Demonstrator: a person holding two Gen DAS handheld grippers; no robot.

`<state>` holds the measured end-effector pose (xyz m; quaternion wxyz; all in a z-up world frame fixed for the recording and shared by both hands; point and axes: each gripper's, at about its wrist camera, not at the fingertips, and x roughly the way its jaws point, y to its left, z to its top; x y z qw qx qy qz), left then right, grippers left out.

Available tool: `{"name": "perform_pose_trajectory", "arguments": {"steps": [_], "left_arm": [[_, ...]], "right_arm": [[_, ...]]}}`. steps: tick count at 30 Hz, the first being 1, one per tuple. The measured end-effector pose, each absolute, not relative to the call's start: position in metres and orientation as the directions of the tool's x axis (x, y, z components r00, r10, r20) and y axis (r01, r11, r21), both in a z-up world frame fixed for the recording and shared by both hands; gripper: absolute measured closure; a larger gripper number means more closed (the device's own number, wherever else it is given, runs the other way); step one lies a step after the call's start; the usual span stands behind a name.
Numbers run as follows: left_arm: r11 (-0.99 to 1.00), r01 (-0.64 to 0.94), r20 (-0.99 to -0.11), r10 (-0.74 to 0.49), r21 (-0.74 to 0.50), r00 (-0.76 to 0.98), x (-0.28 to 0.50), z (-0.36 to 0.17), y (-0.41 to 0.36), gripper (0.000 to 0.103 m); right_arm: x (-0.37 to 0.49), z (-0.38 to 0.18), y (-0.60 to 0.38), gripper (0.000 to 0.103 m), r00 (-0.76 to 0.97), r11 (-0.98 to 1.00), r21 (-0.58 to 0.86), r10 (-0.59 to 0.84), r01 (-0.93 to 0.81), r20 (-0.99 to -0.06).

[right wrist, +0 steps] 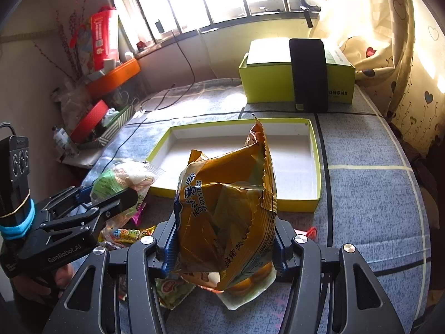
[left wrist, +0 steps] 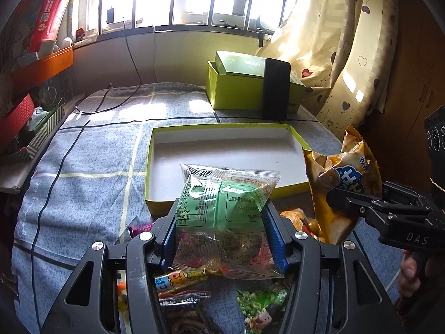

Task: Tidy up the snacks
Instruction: 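Carry both bags into the tray and open both tools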

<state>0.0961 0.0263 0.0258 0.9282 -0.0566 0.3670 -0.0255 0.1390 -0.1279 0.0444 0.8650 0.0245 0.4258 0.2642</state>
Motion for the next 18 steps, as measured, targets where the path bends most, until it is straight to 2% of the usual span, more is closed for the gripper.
{"name": "perform_pose_trajectory", "arguments": {"steps": [18], "left_arm": [[0.989, -0.039, -0.721, -0.076, -0.141, 0.689, 0.179, 0.012, 0.041, 0.048]], "right_arm": [[0.222, 0.017, -0.103, 0.049, 0.427, 0.874, 0.262, 0.437, -0.409, -0.792]]}}
